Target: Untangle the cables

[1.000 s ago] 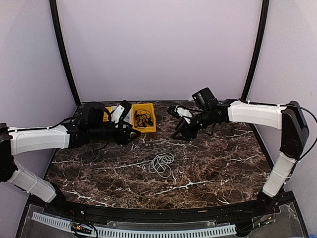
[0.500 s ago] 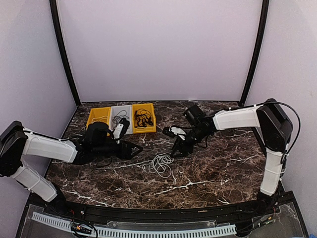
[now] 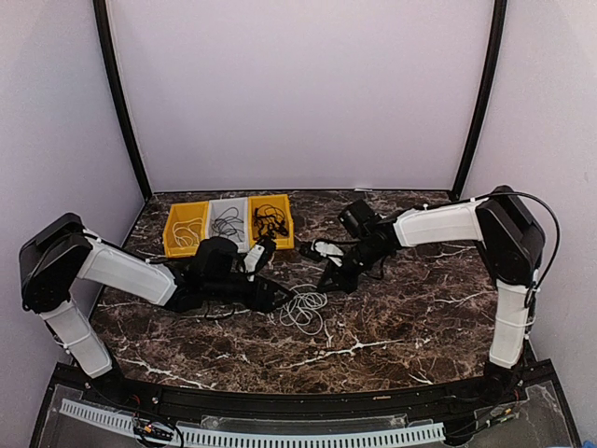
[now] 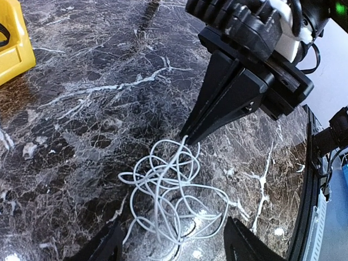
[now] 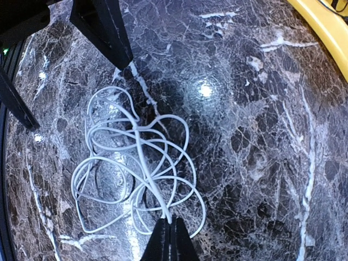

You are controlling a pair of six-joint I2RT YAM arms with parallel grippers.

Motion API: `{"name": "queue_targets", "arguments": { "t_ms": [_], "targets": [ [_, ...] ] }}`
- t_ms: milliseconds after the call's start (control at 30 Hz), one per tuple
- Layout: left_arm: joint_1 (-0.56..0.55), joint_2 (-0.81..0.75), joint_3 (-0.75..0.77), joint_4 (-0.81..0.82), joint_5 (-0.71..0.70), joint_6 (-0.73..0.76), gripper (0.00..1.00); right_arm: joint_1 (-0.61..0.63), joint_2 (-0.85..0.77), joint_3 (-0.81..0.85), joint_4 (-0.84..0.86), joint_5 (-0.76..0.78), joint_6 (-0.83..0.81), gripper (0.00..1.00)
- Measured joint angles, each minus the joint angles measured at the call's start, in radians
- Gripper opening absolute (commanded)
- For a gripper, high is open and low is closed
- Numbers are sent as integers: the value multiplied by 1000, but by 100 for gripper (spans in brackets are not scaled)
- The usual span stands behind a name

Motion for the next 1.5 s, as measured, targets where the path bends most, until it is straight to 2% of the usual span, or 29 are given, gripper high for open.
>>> {"name": "queue_targets", "arguments": {
  "t_ms": [100,267,600,733,1000,1200,1367,1500],
  "targets": [
    [-12,56,33,14,-11,0,63,0,1,1,-19,-15,-11,0],
    [-43,137,99,35,-45,4,47,0,-42,1,-61,-75,-38,0],
    [-58,238,146,84,-156,-12,39,-3,-235,67,-224,-323,-116,0],
    [-58,259,146,97,-168,-14,38,-30,-303,156,-283,-396,-118,0],
    [-58,282,145,106,-186,-14,38,-169,-428,406,-325,-521,-71,0],
    [-58,291,130,109,-200,-13,38,-192,-476,575,-327,-577,-13,0],
    [-58,289,116,127,-213,-10,38,-193,-494,594,-310,-582,29,0],
    [-58,246,71,121,-241,-3,44,-195,-494,563,-290,-562,55,0]
  ]
}}
